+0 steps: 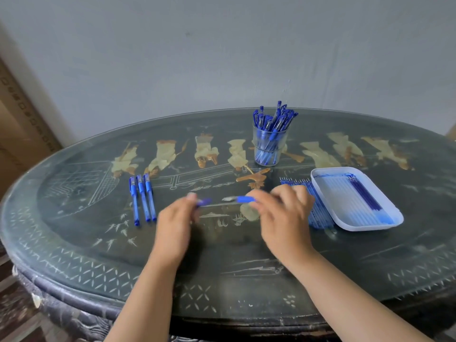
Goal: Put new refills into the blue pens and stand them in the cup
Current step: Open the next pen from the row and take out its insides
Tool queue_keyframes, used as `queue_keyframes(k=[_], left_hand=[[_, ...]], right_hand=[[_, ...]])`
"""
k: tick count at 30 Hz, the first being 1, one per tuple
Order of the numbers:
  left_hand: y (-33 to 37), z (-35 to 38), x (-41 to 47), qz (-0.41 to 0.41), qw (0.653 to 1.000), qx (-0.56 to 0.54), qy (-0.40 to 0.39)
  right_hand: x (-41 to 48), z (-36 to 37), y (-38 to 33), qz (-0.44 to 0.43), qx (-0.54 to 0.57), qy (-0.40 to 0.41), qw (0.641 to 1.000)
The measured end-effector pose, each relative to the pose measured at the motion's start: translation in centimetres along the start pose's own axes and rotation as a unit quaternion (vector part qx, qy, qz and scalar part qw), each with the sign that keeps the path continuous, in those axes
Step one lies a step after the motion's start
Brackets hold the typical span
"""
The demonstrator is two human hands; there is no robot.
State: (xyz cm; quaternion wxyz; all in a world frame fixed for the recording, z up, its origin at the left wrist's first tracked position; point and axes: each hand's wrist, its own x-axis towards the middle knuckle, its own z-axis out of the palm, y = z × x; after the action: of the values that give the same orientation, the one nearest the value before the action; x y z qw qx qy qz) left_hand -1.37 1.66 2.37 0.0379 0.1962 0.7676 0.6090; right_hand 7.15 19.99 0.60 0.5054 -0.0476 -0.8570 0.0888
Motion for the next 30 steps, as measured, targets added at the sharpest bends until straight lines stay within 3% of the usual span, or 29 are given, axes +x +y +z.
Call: queue_keyframes(k=[2, 8, 12, 19, 23, 30], left_hand=[[0.0, -0.3, 0.0, 0.002, 1.000, -0.015, 0.018], [0.2, 0.8, -0.1, 0.073, 0.992, 0.103, -0.022], [-1.1, 1.0, 0.3, 0.143, 0.967, 0.209, -0.040], [-1.6, 1.6, 0.7, 0.135, 0.942, 0.306, -0.034], [-1.2, 1.4, 0.4, 0.125, 0.956, 0.262, -0.039], [1.8, 0.9, -0.2, 0.058, 0.997, 0.013, -0.044]], right_hand=[[0.1, 0.0, 0.1, 0.025, 0.013, 0.018, 0.999], [0.2, 0.1, -0.1, 0.030, -0.003, 0.011, 0.999], [0.3, 0.1, 0.0, 0.050, 0.005, 0.015, 0.999], [0.1, 0.2, 0.1, 0.046, 0.005, -0.023, 0.999], [-0.1, 0.3, 0.3, 0.045, 0.017, -0.050, 0.998], [-0.1, 0.3, 0.1, 0.041, 0.048, -0.077, 0.995]])
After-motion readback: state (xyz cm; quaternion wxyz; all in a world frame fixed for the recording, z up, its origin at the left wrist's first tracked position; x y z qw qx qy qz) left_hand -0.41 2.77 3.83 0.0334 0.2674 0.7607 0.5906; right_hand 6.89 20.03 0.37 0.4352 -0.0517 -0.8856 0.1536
